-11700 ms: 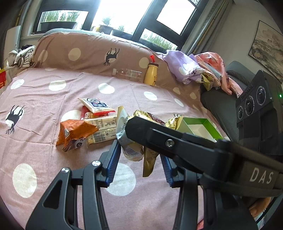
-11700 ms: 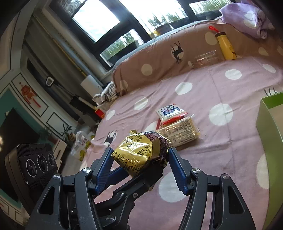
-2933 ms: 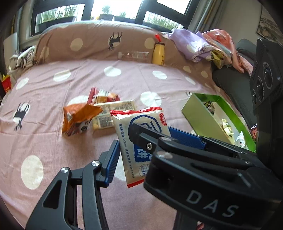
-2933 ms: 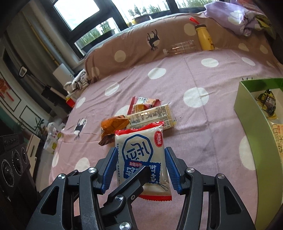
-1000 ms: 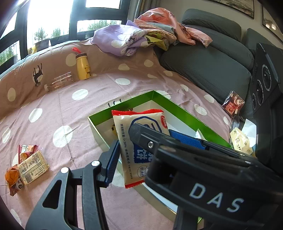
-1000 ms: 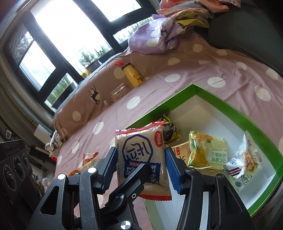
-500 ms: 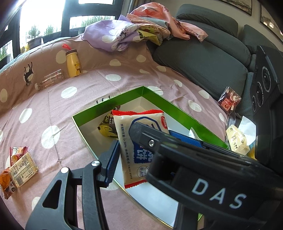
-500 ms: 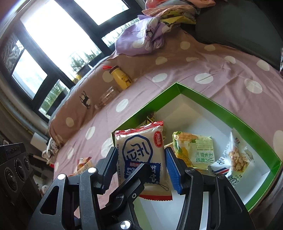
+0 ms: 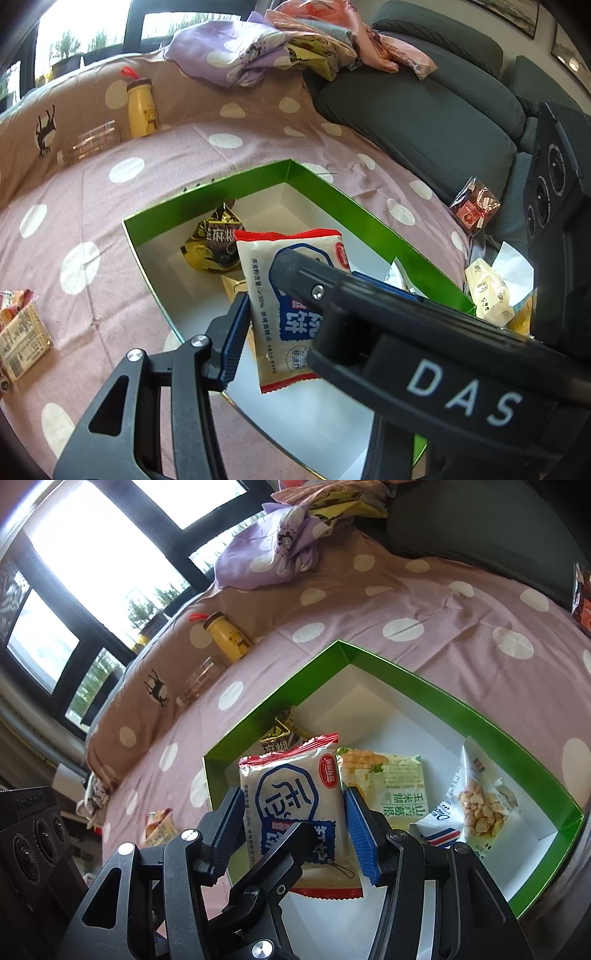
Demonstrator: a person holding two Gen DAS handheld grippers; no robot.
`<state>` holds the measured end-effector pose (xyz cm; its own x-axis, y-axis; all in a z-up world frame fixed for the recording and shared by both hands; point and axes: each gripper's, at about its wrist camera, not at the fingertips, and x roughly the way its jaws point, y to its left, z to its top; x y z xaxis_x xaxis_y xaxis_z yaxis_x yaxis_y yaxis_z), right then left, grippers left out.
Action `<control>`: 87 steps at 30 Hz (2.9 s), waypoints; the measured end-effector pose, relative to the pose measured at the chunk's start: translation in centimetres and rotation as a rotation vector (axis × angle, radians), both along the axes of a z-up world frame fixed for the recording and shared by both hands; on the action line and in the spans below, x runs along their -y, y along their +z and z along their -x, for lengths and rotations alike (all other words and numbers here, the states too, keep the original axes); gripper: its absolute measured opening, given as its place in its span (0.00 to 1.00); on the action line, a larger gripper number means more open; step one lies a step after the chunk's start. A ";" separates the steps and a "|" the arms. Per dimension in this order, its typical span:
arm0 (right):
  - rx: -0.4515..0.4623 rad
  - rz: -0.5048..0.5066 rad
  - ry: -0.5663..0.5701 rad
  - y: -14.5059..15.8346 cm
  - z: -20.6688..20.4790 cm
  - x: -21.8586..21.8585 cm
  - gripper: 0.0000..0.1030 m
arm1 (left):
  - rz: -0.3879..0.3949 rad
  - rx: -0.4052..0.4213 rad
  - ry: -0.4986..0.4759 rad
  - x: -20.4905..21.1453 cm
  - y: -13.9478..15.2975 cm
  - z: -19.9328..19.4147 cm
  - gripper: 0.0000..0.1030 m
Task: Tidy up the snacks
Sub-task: 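Open the right gripper to drop the cracker pack into the box, then move the right gripper to the orange chip bag and grasp it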
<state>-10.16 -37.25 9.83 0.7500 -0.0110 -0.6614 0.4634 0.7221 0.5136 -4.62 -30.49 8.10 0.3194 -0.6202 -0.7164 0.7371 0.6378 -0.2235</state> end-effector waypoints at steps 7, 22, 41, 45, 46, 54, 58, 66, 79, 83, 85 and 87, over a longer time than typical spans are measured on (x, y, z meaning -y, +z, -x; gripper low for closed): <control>-0.038 -0.006 -0.012 -0.7 -0.2 0.3 0.56 | -0.005 -0.045 -0.007 0.4 -0.7 -0.3 0.44; -0.009 0.123 -0.124 1.4 0.5 -0.2 0.68 | 0.080 0.015 0.127 -8.0 2.8 -0.2 0.74; 0.021 0.245 0.133 2.6 -4.5 -10.8 0.78 | 0.077 0.054 0.822 -30.3 1.4 -5.7 0.85; 0.001 0.252 0.203 2.1 -5.6 -13.2 0.78 | 0.110 0.010 0.837 -32.3 1.4 -6.2 0.85; 0.000 0.242 0.224 2.0 -5.9 -13.8 0.78 | 0.111 0.001 0.831 -32.6 1.3 -6.3 0.85; 0.019 0.255 0.353 4.0 -8.7 -19.2 0.78 | 0.161 -0.072 0.852 -34.5 0.1 -7.6 0.85; 0.012 0.194 0.501 4.5 -12.0 -22.2 0.78 | 0.162 -0.153 0.825 -34.5 -1.3 -9.2 0.85; -0.103 0.057 0.724 1.3 -20.3 -26.8 0.76 | 0.247 -0.318 0.815 -35.1 -3.5 -10.5 0.84; -0.291 0.038 0.875 -5.3 -24.2 -30.3 0.59 | 0.290 -0.417 0.703 -33.3 -4.6 -11.4 0.40; -0.273 0.013 0.875 -5.5 -23.7 -29.8 0.57 | 0.240 -0.369 0.677 -32.7 -4.1 -10.8 0.39; -0.264 0.008 0.871 -5.3 -23.2 -29.6 0.56 | 0.218 -0.328 0.656 -32.1 -3.6 -10.3 0.36; -0.238 0.008 0.864 -4.7 -22.3 -29.2 0.55 | 0.209 -0.291 0.629 -31.8 -3.1 -9.8 0.36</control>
<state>12.14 -8.09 5.13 0.3420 0.4886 -0.8027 -0.1501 0.8716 0.4666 5.20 1.27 4.95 0.4749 -0.5152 -0.7135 0.1369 0.8441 -0.5184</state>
